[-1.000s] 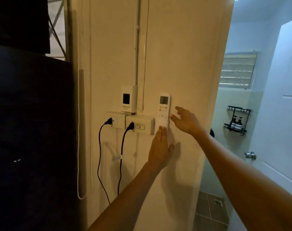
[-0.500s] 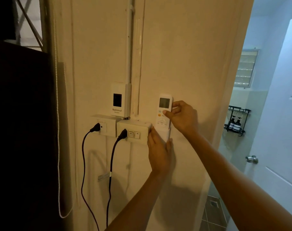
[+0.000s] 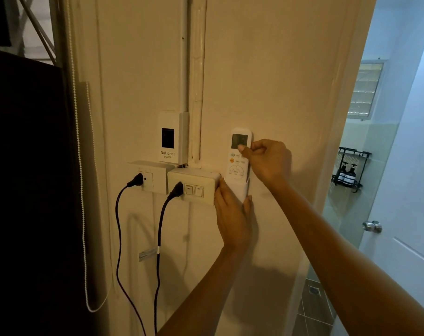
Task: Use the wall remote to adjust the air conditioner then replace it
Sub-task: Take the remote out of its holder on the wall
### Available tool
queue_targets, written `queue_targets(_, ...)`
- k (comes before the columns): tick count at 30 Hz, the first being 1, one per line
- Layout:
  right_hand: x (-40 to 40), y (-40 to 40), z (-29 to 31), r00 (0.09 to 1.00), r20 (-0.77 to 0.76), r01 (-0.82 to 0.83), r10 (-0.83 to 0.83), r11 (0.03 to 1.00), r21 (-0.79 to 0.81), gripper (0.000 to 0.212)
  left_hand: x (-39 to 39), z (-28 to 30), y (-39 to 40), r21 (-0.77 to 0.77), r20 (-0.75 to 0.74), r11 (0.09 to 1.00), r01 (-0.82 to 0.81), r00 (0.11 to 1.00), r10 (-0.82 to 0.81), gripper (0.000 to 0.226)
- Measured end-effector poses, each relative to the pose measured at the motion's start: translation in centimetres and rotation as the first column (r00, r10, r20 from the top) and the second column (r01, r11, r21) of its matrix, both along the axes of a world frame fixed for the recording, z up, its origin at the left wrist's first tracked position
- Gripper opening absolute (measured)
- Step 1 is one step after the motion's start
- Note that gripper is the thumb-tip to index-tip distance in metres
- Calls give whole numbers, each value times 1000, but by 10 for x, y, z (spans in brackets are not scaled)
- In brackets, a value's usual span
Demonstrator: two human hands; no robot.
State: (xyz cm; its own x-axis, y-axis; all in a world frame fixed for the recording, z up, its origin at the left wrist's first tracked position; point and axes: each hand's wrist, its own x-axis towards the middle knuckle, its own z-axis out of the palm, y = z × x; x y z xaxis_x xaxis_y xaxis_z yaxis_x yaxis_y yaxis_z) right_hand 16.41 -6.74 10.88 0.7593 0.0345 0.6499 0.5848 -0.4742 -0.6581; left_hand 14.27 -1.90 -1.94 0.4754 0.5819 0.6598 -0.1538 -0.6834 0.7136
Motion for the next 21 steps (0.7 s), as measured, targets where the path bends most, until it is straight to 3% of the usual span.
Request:
queue_targets(13, -1, -3, 9, 999, -51, -16, 14, 1000, -27, 23, 0, -1, 1, -7, -11, 1000, 0, 1000, 0, 78)
queue_targets(21, -3, 1, 35, 1000, 22, 15, -15, 1000, 6, 19, -8, 3, -1, -33, 2, 998, 48, 999, -48, 77)
